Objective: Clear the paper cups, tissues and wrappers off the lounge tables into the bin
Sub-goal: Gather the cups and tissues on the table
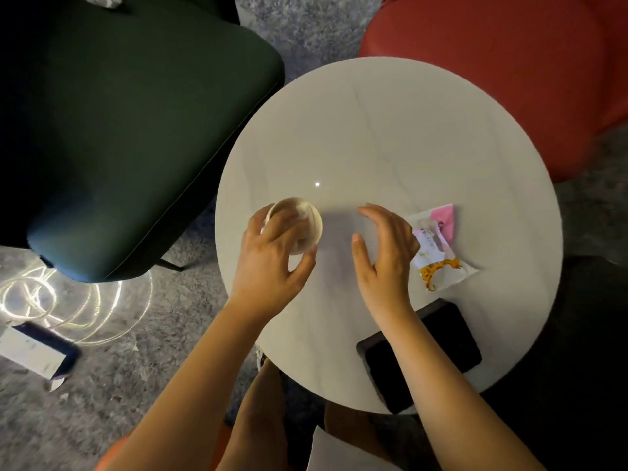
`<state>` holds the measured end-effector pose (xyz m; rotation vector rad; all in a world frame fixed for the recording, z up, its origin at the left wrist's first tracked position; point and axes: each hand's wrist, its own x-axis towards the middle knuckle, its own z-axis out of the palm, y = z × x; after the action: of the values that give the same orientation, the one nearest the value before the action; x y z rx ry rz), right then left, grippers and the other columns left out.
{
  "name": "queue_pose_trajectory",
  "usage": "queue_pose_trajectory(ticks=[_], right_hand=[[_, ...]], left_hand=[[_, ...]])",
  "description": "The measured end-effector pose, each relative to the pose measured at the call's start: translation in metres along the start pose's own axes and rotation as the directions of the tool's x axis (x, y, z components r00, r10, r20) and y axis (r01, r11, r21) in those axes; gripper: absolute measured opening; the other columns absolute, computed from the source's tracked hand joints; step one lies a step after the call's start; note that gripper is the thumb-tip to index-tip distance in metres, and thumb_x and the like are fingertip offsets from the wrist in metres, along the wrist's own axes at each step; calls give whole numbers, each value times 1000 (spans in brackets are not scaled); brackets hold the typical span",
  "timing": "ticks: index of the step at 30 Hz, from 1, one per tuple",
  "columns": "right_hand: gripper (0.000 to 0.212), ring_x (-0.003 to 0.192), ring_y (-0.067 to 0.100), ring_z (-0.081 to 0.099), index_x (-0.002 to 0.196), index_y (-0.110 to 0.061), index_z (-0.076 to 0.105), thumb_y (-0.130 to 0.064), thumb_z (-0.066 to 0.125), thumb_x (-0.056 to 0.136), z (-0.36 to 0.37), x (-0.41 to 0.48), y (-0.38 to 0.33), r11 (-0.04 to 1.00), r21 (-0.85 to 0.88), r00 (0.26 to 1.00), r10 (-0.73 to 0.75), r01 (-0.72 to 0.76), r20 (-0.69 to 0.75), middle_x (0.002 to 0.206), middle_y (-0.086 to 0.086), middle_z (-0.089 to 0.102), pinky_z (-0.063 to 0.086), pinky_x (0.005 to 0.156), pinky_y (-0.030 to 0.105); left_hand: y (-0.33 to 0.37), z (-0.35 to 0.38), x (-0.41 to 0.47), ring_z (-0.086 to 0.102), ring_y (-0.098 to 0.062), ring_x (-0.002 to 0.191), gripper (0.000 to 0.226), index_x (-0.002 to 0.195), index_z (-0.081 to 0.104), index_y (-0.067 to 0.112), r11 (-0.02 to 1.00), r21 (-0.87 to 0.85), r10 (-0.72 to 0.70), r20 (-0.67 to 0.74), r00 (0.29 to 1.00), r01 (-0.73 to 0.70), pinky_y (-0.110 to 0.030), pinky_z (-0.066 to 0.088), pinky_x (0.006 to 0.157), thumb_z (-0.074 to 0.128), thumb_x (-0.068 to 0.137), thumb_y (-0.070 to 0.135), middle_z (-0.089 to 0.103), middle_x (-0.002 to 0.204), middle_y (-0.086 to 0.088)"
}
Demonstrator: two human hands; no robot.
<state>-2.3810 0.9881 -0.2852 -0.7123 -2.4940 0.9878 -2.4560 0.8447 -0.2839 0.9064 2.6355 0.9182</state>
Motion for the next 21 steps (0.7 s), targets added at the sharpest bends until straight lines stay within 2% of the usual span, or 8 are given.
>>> queue_pose_trajectory(ticks=[2, 4, 8, 12, 16, 21], right_hand=[[37, 108, 25, 52, 113, -3, 58, -22, 57, 81, -15, 0, 20, 996, -73, 997, 41, -45, -59, 112, 10, 61, 30, 98, 30], [48, 109, 30, 52, 116, -4, 57, -16, 70, 71, -28, -1, 42, 975, -171, 986, 128, -144, -103, 115, 11, 60, 28, 95, 33], [77, 116, 35, 49, 123, -6, 52, -19, 84, 55, -45, -7, 79, 919, -294, 965, 241, -261, -103, 123, 12, 56, 31, 92, 42], [91, 121, 31, 45, 132, -13, 43, -24, 84, 52, -49, -14, 101, 884, -333, 944, 316, -329, -93, 129, 7, 53, 28, 95, 41], [89, 117, 32, 46, 135, -12, 38, -24, 80, 59, -50, -17, 113, 855, -336, 916, 394, -394, -73, 124, 11, 54, 24, 97, 39], [82, 114, 32, 47, 133, -9, 41, -18, 78, 61, -57, -14, 112, 879, -302, 929, 355, -369, -103, 121, 13, 55, 24, 96, 37]], left_hand=[[8, 10, 5, 46, -39, 115, 40, 112, 64, 5, 1000, 1, 15, 9, 1000, -15, -38, 41, 91, 67, 78, 27, 53, 127, -15], [14, 20, 9, 48, -41, 112, 48, 117, 61, 4, 1000, -4, 1, 19, 1000, -1, -36, 44, 85, 76, 72, 12, 52, 127, -20], [28, 37, 14, 49, -39, 112, 50, 122, 59, 6, 997, -72, 10, 11, 1000, -9, -30, 41, 84, 74, 75, 5, 50, 131, -19], [41, 49, 14, 46, -42, 117, 50, 124, 58, 5, 996, -87, 34, 40, 999, -31, -34, 41, 92, 71, 76, 0, 49, 133, -19], [44, 50, 11, 39, -45, 126, 52, 123, 57, 7, 998, -28, 47, -13, 999, -48, -54, 39, 99, 74, 74, 3, 47, 135, -19], [53, 47, 6, 34, -38, 131, 48, 122, 54, 17, 998, 37, 54, -150, 987, -49, -50, 33, 101, 67, 77, 30, 49, 134, -13]])
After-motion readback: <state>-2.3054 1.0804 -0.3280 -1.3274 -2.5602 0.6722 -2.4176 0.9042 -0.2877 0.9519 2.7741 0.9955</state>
